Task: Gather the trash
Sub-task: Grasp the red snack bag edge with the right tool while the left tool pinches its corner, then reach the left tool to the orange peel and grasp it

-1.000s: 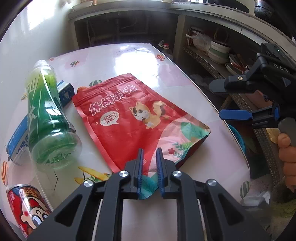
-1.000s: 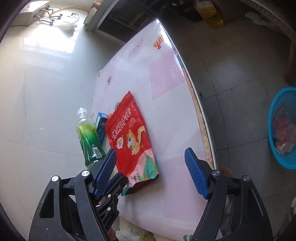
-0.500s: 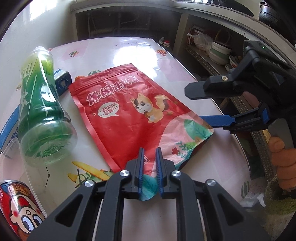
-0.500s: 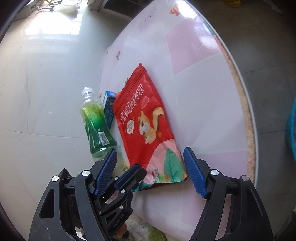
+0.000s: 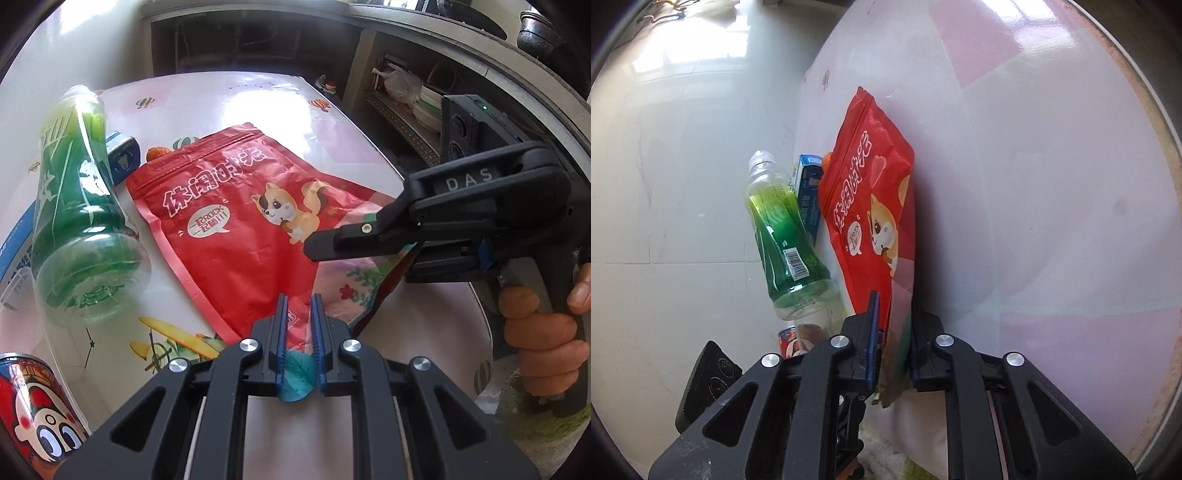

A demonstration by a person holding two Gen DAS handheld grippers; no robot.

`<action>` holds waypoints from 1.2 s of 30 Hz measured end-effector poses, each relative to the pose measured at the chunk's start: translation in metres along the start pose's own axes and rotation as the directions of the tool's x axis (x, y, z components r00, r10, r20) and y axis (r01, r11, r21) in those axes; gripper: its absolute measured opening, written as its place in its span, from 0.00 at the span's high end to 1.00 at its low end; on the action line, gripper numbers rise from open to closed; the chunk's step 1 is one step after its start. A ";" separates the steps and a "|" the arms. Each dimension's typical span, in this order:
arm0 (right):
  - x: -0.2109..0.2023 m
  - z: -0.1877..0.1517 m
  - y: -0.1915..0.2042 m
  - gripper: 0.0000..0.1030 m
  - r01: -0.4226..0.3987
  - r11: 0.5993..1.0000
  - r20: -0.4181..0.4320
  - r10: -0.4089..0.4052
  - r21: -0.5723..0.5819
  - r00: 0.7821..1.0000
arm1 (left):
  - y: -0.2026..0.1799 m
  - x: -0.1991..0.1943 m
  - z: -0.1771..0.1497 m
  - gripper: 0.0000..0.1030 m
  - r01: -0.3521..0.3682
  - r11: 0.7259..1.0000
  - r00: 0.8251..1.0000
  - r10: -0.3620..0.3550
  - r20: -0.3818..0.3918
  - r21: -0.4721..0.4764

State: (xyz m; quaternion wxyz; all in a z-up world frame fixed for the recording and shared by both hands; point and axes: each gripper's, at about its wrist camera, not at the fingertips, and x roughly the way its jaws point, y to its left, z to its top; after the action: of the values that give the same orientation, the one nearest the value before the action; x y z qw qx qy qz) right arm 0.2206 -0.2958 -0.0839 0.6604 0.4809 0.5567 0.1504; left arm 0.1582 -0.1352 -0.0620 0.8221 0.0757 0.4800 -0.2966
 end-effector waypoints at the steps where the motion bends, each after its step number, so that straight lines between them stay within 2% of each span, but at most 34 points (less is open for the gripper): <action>1: -0.002 -0.001 -0.002 0.96 0.005 1.000 0.009 -0.005 0.004 1.000 | 0.000 -0.001 0.000 0.88 0.011 1.000 1.000 -0.011 -0.003 0.000; 8: -0.039 -0.018 -0.026 0.97 -0.003 0.999 0.109 -0.002 0.047 0.994 | -0.015 -0.012 -0.001 0.86 0.066 0.997 0.998 -0.066 -0.006 0.039; 12: -0.064 -0.033 -0.039 0.97 0.009 0.997 0.167 -0.021 0.072 0.986 | -0.024 -0.022 -0.001 0.81 0.092 0.994 0.996 -0.092 0.004 0.066; 17: -0.090 -0.052 -0.054 0.97 -0.002 0.995 0.225 -0.022 0.103 0.974 | -0.028 -0.029 0.002 0.78 0.098 0.993 0.995 -0.099 0.017 0.068; 20: -0.096 -0.063 -0.058 0.97 -0.008 0.993 0.240 -0.020 0.116 0.971 | -0.028 -0.030 0.005 0.77 0.093 0.994 0.995 -0.094 0.012 0.062; 29: -0.096 -0.068 -0.060 0.97 -0.027 0.991 0.255 -0.007 0.130 0.967 | -0.029 -0.034 0.010 0.62 0.068 0.996 0.997 -0.069 0.013 0.061; 36: -0.100 -0.069 -0.064 0.97 -0.035 0.991 0.255 0.000 0.132 0.967 | -0.026 -0.033 0.013 0.59 0.056 0.997 0.998 -0.057 0.013 0.051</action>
State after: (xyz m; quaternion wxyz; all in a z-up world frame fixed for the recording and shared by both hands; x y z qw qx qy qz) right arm 0.1048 -0.3682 -0.0710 0.6908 0.5448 0.4722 0.0552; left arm 0.1413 -0.1478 -0.0236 0.8147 0.0808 0.4684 -0.3323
